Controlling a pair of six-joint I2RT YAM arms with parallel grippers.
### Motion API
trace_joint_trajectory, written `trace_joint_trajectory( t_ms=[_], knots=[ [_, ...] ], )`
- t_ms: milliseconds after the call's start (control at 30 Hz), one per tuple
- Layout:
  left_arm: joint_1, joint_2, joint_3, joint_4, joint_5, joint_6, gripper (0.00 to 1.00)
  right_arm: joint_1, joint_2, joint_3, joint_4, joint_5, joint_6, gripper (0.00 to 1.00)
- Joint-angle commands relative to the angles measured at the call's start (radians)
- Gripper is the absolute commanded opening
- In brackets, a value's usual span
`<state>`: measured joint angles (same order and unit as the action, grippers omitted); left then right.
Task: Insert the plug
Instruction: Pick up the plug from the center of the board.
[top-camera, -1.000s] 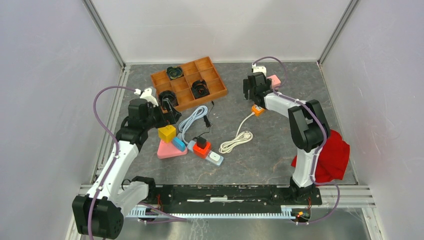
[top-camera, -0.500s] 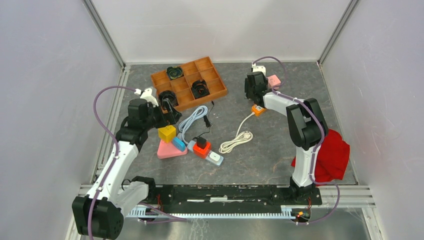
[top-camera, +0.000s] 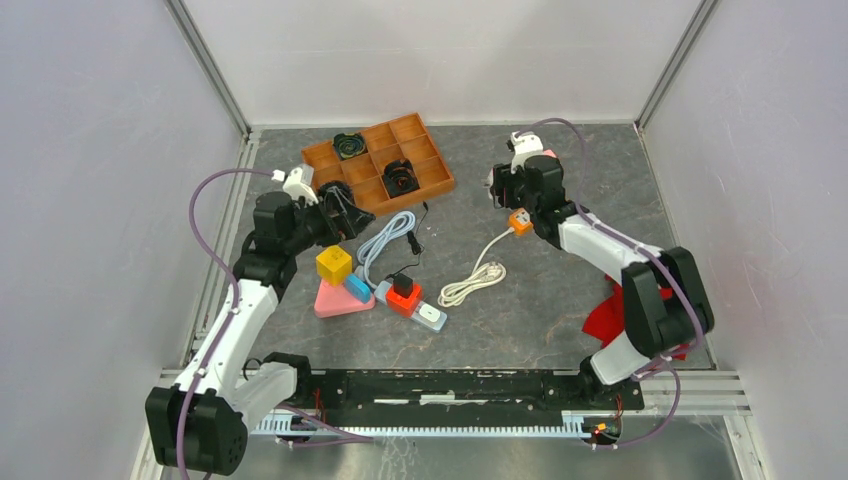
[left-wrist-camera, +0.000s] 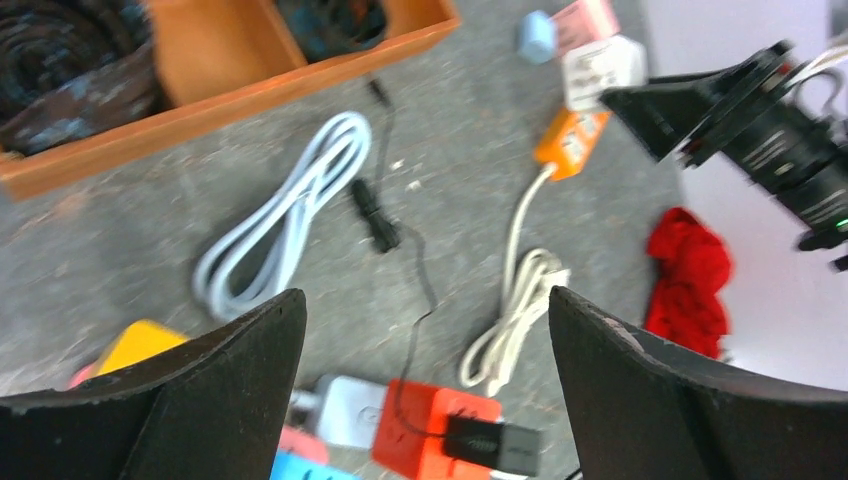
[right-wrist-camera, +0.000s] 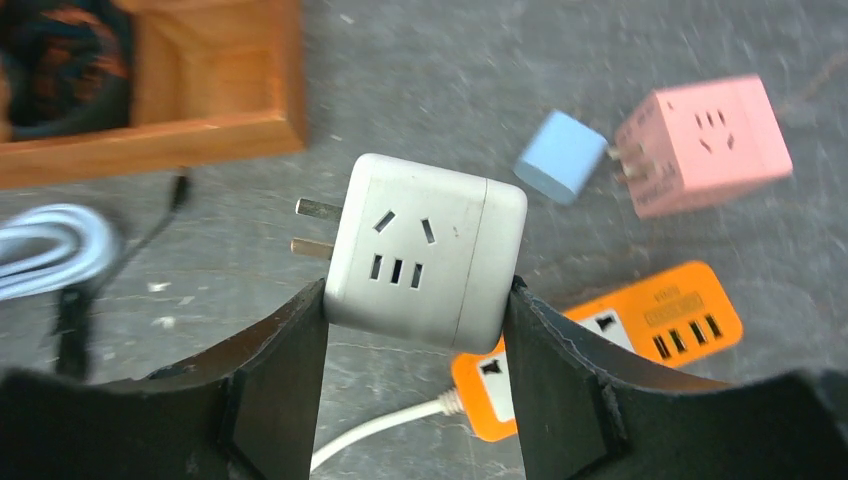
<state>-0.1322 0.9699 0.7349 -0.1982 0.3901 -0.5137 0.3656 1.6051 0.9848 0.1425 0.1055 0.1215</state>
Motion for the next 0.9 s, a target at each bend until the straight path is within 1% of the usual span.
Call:
trace_joint_trajectory(
  t_ms=[0, 133, 200, 300, 367, 400, 433, 500, 567, 633, 700, 833, 867],
  knots=[
    [0.000, 0.022, 0.039, 0.233, 0.157, -0.165, 0.95, 0.000, -0.127, -0.077, 0.177, -0.251, -0.030, 0.33],
    [-0.002, 0.070, 0.067, 0.299, 0.246, -0.198, 0.96, 0.020, -0.213, -0.151, 0.273, -0.416, -0.043, 0.32],
    [-0.001, 0.084, 0.068, 0.332, 0.260, -0.218, 0.97, 0.055, -0.268, -0.199, 0.321, -0.453, -0.084, 0.32],
    [-0.002, 0.105, 0.067, 0.391, 0.302, -0.268, 0.98, 0.129, -0.343, -0.237, 0.349, -0.439, -0.167, 0.32],
    [-0.007, 0.123, 0.067, 0.433, 0.331, -0.306, 0.97, 0.165, -0.373, -0.240, 0.355, -0.422, -0.171, 0.32],
    [-0.013, 0.126, 0.070, 0.455, 0.345, -0.306, 0.96, 0.173, -0.378, -0.230, 0.340, -0.406, -0.138, 0.31],
    [-0.023, 0.127, 0.076, 0.462, 0.353, -0.280, 0.96, 0.175, -0.373, -0.203, 0.309, -0.399, -0.107, 0.30],
    [-0.044, 0.118, 0.086, 0.447, 0.332, -0.173, 0.95, 0.176, -0.350, -0.125, 0.187, -0.419, -0.043, 0.30],
    [-0.059, 0.112, 0.091, 0.429, 0.290, -0.078, 0.92, 0.176, -0.324, -0.052, 0.045, -0.410, 0.024, 0.30],
    [-0.085, 0.105, 0.085, 0.451, 0.275, 0.017, 0.89, 0.176, -0.308, -0.004, -0.058, -0.385, 0.085, 0.32],
    [-0.129, 0.090, 0.059, 0.500, 0.280, 0.148, 0.90, 0.176, -0.313, 0.012, -0.102, -0.391, 0.116, 0.32],
    [-0.212, 0.078, 0.051, 0.453, 0.250, 0.439, 0.94, 0.176, -0.342, 0.029, -0.139, -0.442, 0.173, 0.32],
    [-0.222, 0.072, 0.043, 0.457, 0.247, 0.473, 0.95, 0.176, -0.350, 0.027, -0.134, -0.458, 0.183, 0.32]
  ],
)
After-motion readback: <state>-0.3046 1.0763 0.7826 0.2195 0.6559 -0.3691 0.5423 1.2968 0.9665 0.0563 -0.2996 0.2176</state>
